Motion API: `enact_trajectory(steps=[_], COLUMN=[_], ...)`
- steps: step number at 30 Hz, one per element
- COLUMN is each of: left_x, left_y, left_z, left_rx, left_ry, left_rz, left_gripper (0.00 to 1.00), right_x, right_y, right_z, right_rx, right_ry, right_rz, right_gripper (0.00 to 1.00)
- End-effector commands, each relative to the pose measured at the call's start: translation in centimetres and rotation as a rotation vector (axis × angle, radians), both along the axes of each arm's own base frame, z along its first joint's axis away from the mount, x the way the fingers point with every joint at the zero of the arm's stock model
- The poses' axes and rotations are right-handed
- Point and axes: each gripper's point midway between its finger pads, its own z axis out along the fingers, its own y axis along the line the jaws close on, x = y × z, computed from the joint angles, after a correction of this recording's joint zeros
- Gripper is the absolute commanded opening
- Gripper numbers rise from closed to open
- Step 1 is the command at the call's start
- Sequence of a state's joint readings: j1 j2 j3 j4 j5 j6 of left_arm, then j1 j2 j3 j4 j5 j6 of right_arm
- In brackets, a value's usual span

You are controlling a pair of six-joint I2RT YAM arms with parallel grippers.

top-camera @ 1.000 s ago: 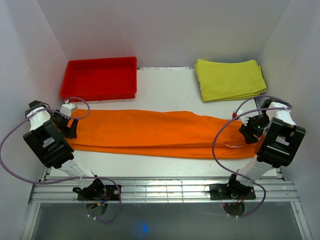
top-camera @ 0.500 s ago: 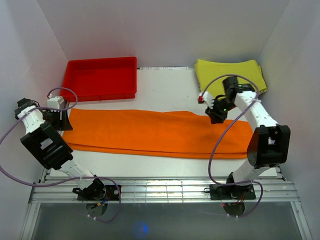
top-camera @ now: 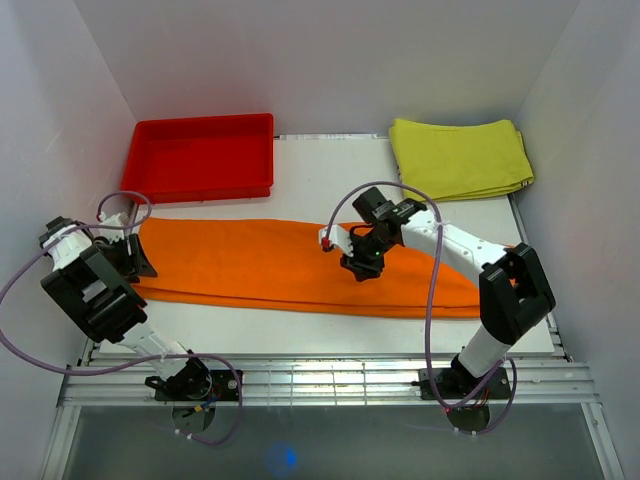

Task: Fold and stack the trousers
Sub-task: Fold the trousers

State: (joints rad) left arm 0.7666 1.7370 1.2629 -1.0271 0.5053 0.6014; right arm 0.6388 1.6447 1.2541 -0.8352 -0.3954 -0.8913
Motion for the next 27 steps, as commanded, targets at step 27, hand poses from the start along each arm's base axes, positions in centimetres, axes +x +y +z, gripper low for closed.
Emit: enact_trajectory(steps=[27], left_x=[-0.3], left_y=[5.9], left_z=[5.0], left_rx=[0.457], left_ry=[-0.217], left_rz=[-0.54], left_gripper=[0.7], right_x=[-4.5], right_y=[-2.5], right_z=[-10.6], right_rx=[-0.235], right_ry=[-0.025], right_rz=[-0.062], right_gripper=[0.22])
